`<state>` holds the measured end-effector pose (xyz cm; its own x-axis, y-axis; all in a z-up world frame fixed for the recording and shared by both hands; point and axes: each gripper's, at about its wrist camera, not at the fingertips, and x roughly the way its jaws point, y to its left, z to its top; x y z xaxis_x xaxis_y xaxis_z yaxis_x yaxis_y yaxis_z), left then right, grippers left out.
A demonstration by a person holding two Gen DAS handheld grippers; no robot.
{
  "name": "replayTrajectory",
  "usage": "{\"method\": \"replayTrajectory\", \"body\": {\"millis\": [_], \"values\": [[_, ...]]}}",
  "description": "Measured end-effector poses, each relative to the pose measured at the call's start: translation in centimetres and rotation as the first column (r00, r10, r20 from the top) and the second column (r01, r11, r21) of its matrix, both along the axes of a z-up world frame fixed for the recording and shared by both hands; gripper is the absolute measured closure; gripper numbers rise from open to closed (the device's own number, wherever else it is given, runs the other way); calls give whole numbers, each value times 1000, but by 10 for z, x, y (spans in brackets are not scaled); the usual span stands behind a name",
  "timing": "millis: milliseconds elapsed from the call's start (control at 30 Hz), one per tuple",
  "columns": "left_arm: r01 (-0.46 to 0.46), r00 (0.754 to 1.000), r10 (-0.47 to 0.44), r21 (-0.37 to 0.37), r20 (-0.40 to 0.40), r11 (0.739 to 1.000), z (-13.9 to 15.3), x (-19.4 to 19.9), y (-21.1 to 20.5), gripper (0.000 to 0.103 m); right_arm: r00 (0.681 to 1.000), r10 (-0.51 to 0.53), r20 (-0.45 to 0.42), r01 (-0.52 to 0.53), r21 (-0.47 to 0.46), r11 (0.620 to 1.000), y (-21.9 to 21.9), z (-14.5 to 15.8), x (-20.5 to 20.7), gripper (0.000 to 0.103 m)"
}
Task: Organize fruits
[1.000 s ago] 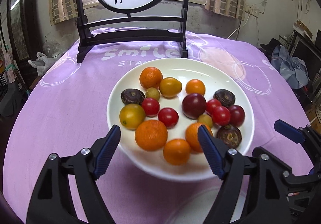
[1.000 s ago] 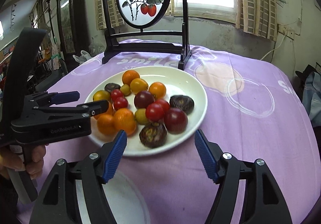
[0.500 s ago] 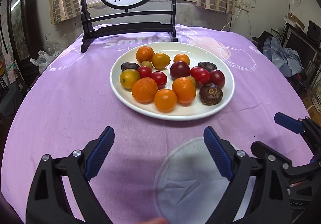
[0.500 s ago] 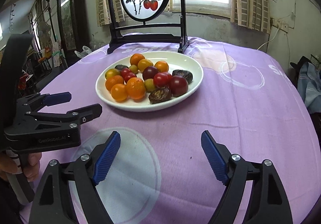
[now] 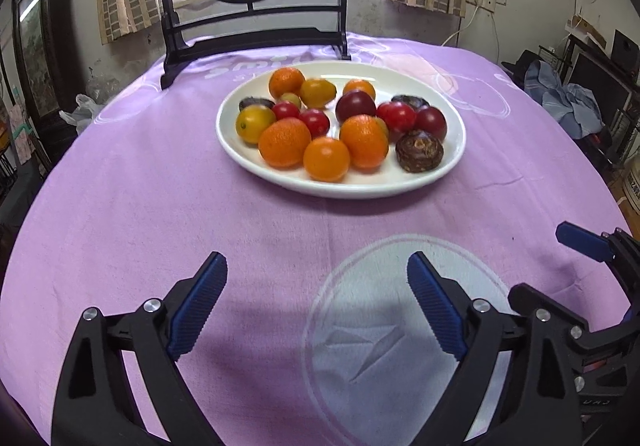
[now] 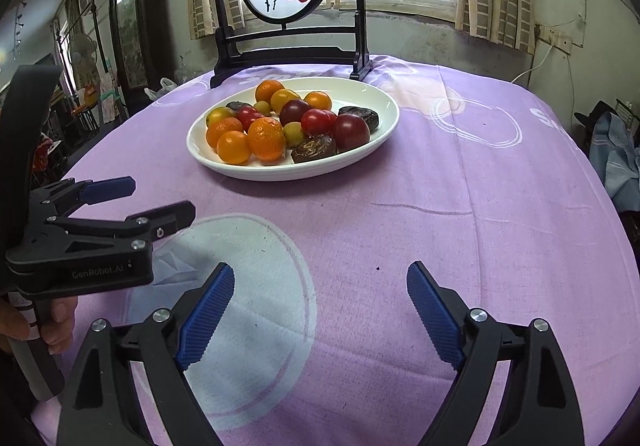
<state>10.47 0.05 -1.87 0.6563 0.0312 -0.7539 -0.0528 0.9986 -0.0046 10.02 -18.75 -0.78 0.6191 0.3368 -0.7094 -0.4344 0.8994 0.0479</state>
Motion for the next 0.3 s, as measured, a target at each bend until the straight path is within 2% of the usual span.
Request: {"method": "replayTrajectory", "body": {"millis": [67,200,300], "values": [[2,1000,-2,-9,-19,1000,-6,-2,-1,9,1000,-2,-12,2,-8,1000,1,-2,0,12],[0,999,1,22,-36,1000,-14,-8,-5,9,996,0,-86,-2,-23,1000,2,-14,4,9],[4,999,-3,19,-53,1000,-19,-9,-7,9,996,-6,-89,2,-34,999,3,-16,2,9]]}}
